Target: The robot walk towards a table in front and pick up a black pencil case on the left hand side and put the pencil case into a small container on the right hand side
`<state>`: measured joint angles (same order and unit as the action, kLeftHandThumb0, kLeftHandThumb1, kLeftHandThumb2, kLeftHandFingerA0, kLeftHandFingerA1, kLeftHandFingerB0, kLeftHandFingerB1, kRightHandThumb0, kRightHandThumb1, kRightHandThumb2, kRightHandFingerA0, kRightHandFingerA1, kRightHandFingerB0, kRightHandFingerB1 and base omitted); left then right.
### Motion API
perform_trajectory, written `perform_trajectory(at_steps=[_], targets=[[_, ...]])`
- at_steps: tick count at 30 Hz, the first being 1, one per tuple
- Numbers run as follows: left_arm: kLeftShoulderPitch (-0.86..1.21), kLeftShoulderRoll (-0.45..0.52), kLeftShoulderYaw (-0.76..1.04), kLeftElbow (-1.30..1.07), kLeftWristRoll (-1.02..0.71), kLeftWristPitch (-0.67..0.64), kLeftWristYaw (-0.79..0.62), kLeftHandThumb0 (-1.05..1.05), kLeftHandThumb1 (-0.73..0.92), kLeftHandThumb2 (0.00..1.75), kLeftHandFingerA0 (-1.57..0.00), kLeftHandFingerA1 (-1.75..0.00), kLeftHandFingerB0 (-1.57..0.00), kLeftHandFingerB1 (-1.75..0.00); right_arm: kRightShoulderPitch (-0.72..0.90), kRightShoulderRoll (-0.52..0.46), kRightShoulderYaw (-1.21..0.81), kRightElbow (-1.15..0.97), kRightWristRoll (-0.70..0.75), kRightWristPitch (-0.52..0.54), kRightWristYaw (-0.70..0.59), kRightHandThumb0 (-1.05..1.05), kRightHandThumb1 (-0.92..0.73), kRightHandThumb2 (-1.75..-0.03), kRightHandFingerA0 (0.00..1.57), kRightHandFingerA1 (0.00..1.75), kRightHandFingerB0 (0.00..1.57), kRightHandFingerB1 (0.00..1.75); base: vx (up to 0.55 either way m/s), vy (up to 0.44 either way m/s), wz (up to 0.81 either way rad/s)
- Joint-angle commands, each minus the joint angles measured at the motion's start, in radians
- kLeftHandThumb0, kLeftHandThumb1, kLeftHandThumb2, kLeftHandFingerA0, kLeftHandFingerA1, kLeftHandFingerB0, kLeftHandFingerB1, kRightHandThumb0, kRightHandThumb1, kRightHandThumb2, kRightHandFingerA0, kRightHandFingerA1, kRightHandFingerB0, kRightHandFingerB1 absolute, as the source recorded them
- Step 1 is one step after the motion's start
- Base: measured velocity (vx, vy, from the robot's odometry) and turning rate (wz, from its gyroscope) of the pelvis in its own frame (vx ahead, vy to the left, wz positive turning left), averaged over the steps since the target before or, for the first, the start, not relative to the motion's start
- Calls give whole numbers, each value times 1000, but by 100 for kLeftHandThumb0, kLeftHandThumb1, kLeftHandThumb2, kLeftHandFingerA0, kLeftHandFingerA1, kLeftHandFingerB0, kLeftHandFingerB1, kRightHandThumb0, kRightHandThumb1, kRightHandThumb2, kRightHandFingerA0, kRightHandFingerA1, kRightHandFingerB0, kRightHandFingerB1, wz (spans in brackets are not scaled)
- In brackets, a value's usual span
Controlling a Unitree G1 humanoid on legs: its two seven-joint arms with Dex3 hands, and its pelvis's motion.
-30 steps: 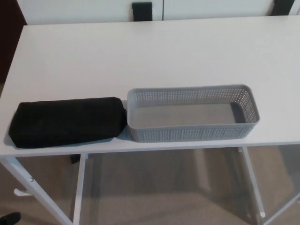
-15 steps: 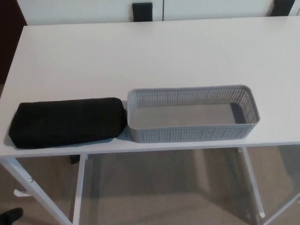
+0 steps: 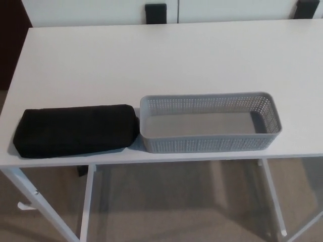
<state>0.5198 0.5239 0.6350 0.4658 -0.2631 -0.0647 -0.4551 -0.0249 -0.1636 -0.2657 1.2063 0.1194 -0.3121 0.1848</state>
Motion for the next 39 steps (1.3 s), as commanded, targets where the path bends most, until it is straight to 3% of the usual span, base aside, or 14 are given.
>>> perform_trajectory(at_steps=[1, 2, 10, 14, 19, 20, 22, 23, 27, 28, 29, 35, 37, 39], targets=[[48, 31, 175, -320, 219, -226, 297, -43, 30, 64, 0, -8, 0, -13, -23, -28, 0, -3, -4, 5, -9, -39, -44, -71, 51, 58, 36, 48, 0, 0, 0], [43, 24, 189, -372, 239, -239, 309, -45, 31, 66, 0, -9, 0, -14, -24, -30, 0, -2, -3, 3, -6, -31, -54, -56, 59, 51, 40, 38, 0, 0, 0], [-198, 149, 19, -874, 243, -40, 162, -45, 30, 65, 0, -8, -2, -16, -30, -30, 3, -2, -5, -2, -15, -39, -44, -70, 56, 57, 36, 47, 0, 0, 0], [-414, 244, -173, -877, 318, 48, 99, -47, 33, 67, 0, -6, -5, -13, -50, -34, 4, -5, -5, 2, -15, -31, -53, -56, 62, 49, 41, 38, 0, 0, 0], [-656, 306, -406, -821, 441, 128, 23, -52, 36, 71, 0, -2, -3, -12, -49, -33, 9, -7, -11, 2, -18, -31, -53, -56, 59, 46, 41, 37, 0, 0, 0], [-733, 314, -474, -796, 454, 170, -20, -55, 37, 71, 0, 0, 0, -6, -57, -34, 12, -9, -14, 5, -24, -38, -44, -70, 53, 54, 37, 46, 0, 0, 0], [-856, 322, -580, -740, 478, 214, -91, -56, 37, 72, 0, 0, 0, -4, -68, -29, 8, -14, -6, 11, -19, -31, -52, -56, 60, 47, 41, 38, 0, 0, 0], [-900, 330, -624, -723, 498, 240, -126, -58, 38, 72, 0, 0, 0, -4, -68, -25, 11, -14, -9, 11, -23, -39, -42, -70, 56, 56, 37, 47, 0, 0, 0], [-1066, 308, -803, -639, 582, 308, -245, -59, 38, 73, 0, 0, 0, -4, -60, -27, 38, -13, -39, -3, -48, -40, -43, -72, 61, 57, 34, 46, 0, 0, 0], [-1094, 302, -847, -626, 619, 316, -261, -58, 37, 73, 0, 0, 0, -5, -60, -28, 39, -11, -38, -7, -46, -33, -53, -56, 65, 48, 41, 37, 0, 0, 0], [-1127, 290, -887, -604, 665, 311, -272, -55, 37, 72, 0, 0, 0, -5, -71, -25, 36, -10, -32, -4, -42, -39, -43, -70, 58, 57, 37, 47, 0, 0, 0], [-1213, 204, -1073, -511, 782, 346, -281, -54, 37, 72, 0, 0, 0, -4, -69, -20, 24, -4, -19, -4, -38, -33, -52, -56, 61, 46, 42, 38, 0, 0, 0], [-1229, 170, -1139, -465, 815, 368, -284, -58, 38, 73, 0, 0, 0, -1, -62, -18, 29, -9, -26, -6, -45, -39, -43, -70, 57, 55, 37, 46, 0, 0, 0], [-1240, 154, -1178, -430, 822, 386, -279, -59, 38, 74, 0, 0, 0, 0, -62, -18, 30, -9, -27, -3, -47, -31, -53, -57, 60, 47, 41, 38, 0, 0, 0]])
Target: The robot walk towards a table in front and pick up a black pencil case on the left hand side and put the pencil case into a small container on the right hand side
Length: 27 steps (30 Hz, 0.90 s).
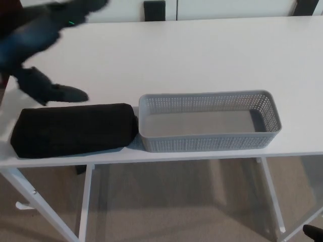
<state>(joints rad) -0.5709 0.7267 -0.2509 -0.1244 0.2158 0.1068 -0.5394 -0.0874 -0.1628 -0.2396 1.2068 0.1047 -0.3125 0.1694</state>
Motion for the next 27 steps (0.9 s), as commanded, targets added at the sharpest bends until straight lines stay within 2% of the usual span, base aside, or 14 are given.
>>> perform_trajectory(at_steps=[1, 2, 3, 5, 8, 10, 15, 16, 18, 19, 20, 22, 23, 27], targets=[[-158, -56, -311, 180, 350, 228, -202, -61, 39, 76, 0, -1, 0, 0, -1, -19, -1, -8, -7, 0, -28, -38, -42, -69, 57, 55, 39, 47, 0, 0, 0], [-170, -63, -334, 205, 360, 239, -213, -62, 31, 70, 0, 0, 0, -3, -1, -19, -9, -8, 3, 1, -23, -37, -42, -68, 58, 56, 39, 47, 0, 0, 0], [-177, -64, -348, 215, 367, 247, -220, -69, 38, 56, 0, 0, 0, -1, 0, -19, -13, -8, 7, 0, -18, -36, -42, -68, 58, 56, 38, 47, 0, 0, 0], [-194, -63, -381, 240, 382, 272, -243, -70, 39, 54, 0, 0, 0, 0, -1, -22, -14, -11, 8, -2, -14, -37, -42, -69, 59, 57, 39, 47, 0, 0, 0], [-250, -63, -445, 298, 401, 349, -343, -69, 40, 54, 0, 0, 0, 0, -5, -25, -14, -13, 6, 1, -14, -37, -42, -68, 58, 56, 39, 47, 0, 0, 0], [-270, -65, -469, 321, 405, 359, -363, -64, 40, 53, 0, 0, 0, 0, -6, -27, -13, -13, 4, 3, -14, -37, -42, -68, 59, 55, 40, 47, 0, 0, 0], [-302, -76, -538, 371, 443, 386, -400, -67, 39, 52, 0, 0, 0, 0, 8, -27, 4, -11, -17, -5, -28, -38, -41, -69, 61, 56, 40, 47, 0, 0, 0], [-302, -79, -544, 375, 448, 390, -398, -69, 39, 52, 0, 0, 0, 0, 12, -27, 6, -11, -18, -8, -26, -30, -50, -56, 66, 49, 45, 38, 0, 0, 0], [-301, -86, -552, 382, 462, 399, -380, -68, 40, 52, 0, 0, 0, 0, 15, -28, 10, -13, -21, -14, -16, -30, -50, -55, 66, 49, 43, 38, 0, 0, 0], [-301, -89, -551, 382, 467, 410, -375, -65, 39, 53, 0, 0, 0, 0, 16, -28, 14, -15, -26, -16, -22, -38, -41, -69, 61, 57, 38, 47, 0, 0, 0], [-300, -93, -553, 382, 473, 416, -372, -67, 33, 70, 0, 0, 0, -2, 18, -29, 15, -15, -26, -17, -22, -29, -51, -55, 66, 49, 43, 39, 0, 0, 0], [-294, -104, -559, 376, 513, 432, -351, -64, 33, 70, 0, 0, 0, -1, 22, -32, 21, -15, -32, -21, -22, -29, -52, -56, 65, 49, 42, 39, 0, 0, 0], [-292, -107, -562, 373, 527, 437, -352, -61, 38, 53, 0, 0, 0, 0, 22, -33, 22, -14, -34, -22, -23, -29, -52, -56, 65, 50, 43, 39, 0, 0, 0], [-287, -112, -566, 361, 564, 443, -367, -59, 37, 52, 0, 0, 0, 0, 17, -39, 42, -14, -53, -23, -30, -28, -52, -56, 68, 48, 45, 39, 0, 0, 0]])
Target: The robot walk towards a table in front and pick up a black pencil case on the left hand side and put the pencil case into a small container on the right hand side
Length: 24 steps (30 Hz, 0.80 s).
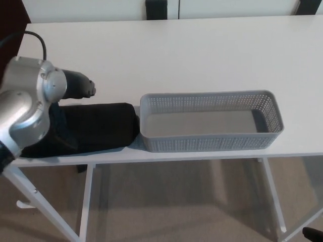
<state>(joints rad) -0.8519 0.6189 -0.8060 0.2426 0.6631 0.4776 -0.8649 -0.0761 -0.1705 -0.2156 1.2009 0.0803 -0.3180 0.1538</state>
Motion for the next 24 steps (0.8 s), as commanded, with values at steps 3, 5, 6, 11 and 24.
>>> perform_trajectory(at_steps=[3, 5, 6, 11, 24], targets=[[7, -5, -8, -25, 138, 74, -57, -58, 37, 52, 0, 0, 0, 0, 12, -34, 35, -14, -38, -26, -18, -36, -43, -68, 62, 56, 42, 48, 0, 0, 0], [15, 0, -8, -39, 151, 56, -63, -59, 38, 52, 0, 0, 0, 0, 12, -36, 39, -17, -40, -23, -20, -36, -42, -68, 63, 56, 42, 47, 0, 0, 0], [19, 0, -6, -44, 155, 51, -64, -57, 38, 52, 0, 0, 0, 0, 12, -37, 43, -17, -43, -22, -21, -37, -43, -69, 62, 55, 42, 48, 0, 0, 0], [45, -6, 1, -68, 178, 44, -69, -58, 38, 52, 0, 0, 0, 0, 20, -43, 66, -14, -62, -19, -36, -36, -43, -68, 59, 53, 43, 47, 0, 0, 0], [68, -66, -3, 18, 223, 23, -67, -64, 42, 77, 0, -3, 0, 0, 29, -50, 67, -28, -56, -18, -44, -38, -43, -70, 55, 53, 41, 47, 0, 0, 0]])
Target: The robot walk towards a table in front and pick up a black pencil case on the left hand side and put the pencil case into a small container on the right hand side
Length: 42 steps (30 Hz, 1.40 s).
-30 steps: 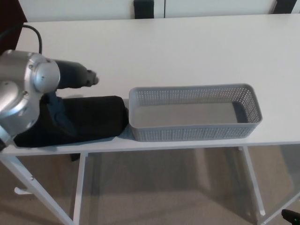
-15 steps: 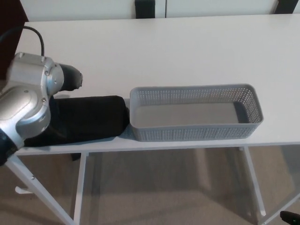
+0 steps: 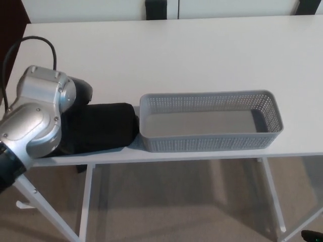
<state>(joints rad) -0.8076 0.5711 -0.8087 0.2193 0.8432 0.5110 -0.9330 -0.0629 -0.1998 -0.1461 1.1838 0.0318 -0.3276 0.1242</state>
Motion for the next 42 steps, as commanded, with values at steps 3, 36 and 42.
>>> perform_trajectory(at_steps=[3, 36, 42], targets=[[32, -38, 8, 79, 39, -17, 21, -64, 41, 76, 0, -2, 0, 0, 18, -26, 4, -15, -14, -14, -15, -40, -44, -70, 52, 52, 39, 46, 0, 0, 0], [241, -177, 211, 252, -13, -323, 797, -10, 67, 53, -61, -175, -46, -144, 33, -33, -32, -77, 9, -30, 0, -31, -54, -56, 64, 46, 47, 39, 0, 0, 0], [255, -118, 312, 241, -84, -435, 814, 0, 74, 45, -60, -175, -42, -149, 29, -35, -27, -67, 0, -27, -9, -41, -46, -73, 61, 55, 43, 49, 0, 0, 0]])
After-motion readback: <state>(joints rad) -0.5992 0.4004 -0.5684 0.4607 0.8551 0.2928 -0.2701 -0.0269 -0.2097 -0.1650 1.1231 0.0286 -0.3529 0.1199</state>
